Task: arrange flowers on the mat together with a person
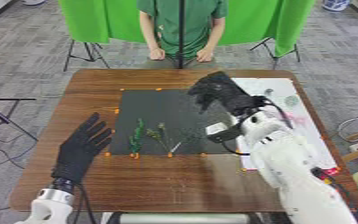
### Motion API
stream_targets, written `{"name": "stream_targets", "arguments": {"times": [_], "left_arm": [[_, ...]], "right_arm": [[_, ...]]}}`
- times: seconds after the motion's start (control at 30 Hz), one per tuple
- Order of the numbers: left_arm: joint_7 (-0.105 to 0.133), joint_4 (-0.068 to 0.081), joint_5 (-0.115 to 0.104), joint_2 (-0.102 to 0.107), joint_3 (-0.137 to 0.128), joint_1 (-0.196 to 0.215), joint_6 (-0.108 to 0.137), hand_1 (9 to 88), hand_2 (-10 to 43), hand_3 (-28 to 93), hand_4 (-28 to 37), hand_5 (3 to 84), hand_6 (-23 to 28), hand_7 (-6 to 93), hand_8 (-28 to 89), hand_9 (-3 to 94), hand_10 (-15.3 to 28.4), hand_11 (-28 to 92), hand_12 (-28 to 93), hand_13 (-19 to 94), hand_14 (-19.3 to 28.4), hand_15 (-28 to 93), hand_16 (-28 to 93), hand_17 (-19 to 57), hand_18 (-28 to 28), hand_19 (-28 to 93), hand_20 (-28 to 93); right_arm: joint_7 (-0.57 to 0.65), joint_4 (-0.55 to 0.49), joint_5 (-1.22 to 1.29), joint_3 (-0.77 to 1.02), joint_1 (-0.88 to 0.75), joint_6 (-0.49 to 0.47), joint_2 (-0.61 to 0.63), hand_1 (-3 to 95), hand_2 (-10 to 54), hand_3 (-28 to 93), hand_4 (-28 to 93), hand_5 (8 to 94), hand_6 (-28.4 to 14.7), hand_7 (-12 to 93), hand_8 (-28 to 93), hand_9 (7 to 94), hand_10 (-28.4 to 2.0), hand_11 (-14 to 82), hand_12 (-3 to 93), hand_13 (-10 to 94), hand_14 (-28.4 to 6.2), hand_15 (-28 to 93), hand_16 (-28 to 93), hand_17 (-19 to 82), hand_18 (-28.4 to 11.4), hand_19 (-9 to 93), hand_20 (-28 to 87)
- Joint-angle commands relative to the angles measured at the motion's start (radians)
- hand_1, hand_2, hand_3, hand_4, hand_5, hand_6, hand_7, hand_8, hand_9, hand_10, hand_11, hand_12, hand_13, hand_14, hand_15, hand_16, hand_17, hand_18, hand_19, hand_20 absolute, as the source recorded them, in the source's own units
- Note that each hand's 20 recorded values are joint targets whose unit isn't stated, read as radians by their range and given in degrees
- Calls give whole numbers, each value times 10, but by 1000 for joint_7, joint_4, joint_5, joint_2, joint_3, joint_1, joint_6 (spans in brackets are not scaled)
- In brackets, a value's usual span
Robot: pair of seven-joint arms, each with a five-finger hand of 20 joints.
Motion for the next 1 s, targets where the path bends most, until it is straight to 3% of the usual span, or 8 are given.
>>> {"name": "stream_targets", "arguments": {"times": [0.03,0.13,0.33,0.53,0.7,0.83,0.9,1.0], "left_arm": [[60,-5,-16,-9,-17,33,43,256,-15,704,-276,292,16,164,-95,246,112,172,136,235,138,217,-1,-92,222,426,63],[71,-8,-20,-24,-19,41,43,255,-15,704,-275,294,17,162,-93,246,110,166,141,235,137,213,4,-90,222,427,63],[82,-11,-25,-28,-13,45,37,255,-14,702,-272,298,17,161,-91,250,114,163,146,236,137,209,10,-88,217,425,66],[78,-12,-22,-32,-10,46,39,258,-13,703,-272,298,18,161,-91,251,113,163,148,237,136,207,11,-88,216,424,68],[73,1,-11,-32,1,-2,23,259,-11,703,-272,298,18,162,-91,253,114,163,149,237,135,206,13,-88,215,426,69],[66,-1,-18,-43,4,16,30,258,-10,703,-271,299,18,161,-91,252,114,162,149,237,136,204,13,-88,215,425,70],[42,-7,-19,-47,0,39,31,259,-10,702,-271,300,18,161,-91,253,114,162,149,237,136,203,13,-88,215,425,70],[61,-8,-9,-29,-8,30,36,259,-10,702,-270,300,18,161,-91,253,113,161,149,237,136,203,14,-88,214,425,70]], "right_arm": [[81,-31,766,383,-280,49,211,176,84,810,-207,555,-71,255,-112,537,-185,330,257,497,-171,541,149,172,-232,631,250],[38,-62,810,505,-392,-2,206,165,71,814,-215,522,-70,207,-102,502,-181,260,238,452,-170,472,141,149,-232,588,259],[-127,-148,791,601,-558,90,152,149,50,827,-231,474,-69,150,-83,460,-166,170,218,396,-160,320,169,120,-232,505,252],[-136,-156,751,590,-549,102,142,154,57,837,-233,475,-66,160,-83,449,-165,165,220,394,-156,312,181,115,-232,500,256],[-174,-161,750,599,-563,125,136,156,62,838,-234,473,-65,167,-87,449,-164,167,222,392,-154,310,189,113,-231,498,259],[-163,-158,748,606,-552,116,142,157,67,842,-235,474,-65,172,-89,453,-164,171,223,394,-154,310,191,113,-231,497,261],[-143,-160,749,610,-555,113,141,156,68,844,-235,474,-65,173,-90,453,-164,172,223,395,-153,312,192,113,-231,496,262],[-163,-159,740,601,-554,120,132,158,73,854,-233,476,-65,176,-91,456,-165,173,222,396,-154,313,193,113,-231,498,264]]}}
